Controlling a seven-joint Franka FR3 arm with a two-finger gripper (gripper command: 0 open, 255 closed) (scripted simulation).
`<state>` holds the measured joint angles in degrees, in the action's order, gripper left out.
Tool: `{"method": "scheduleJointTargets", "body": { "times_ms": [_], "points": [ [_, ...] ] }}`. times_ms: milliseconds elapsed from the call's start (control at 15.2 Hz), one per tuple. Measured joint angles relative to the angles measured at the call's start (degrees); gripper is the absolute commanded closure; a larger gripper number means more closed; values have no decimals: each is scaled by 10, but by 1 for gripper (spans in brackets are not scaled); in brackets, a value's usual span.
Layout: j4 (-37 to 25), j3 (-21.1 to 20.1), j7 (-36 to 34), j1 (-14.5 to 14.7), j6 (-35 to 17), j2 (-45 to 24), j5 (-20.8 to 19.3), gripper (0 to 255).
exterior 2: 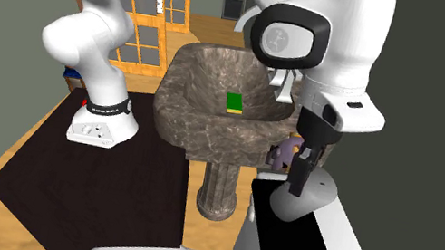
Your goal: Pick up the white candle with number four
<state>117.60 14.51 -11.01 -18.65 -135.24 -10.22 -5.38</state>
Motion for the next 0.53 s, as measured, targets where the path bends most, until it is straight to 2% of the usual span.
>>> {"method": "scheduleJointTargets", "body": {
  "times_ms": [528],
  "points": [
    [-30,1,2,2,53,24,-3,255]
  ]
}}
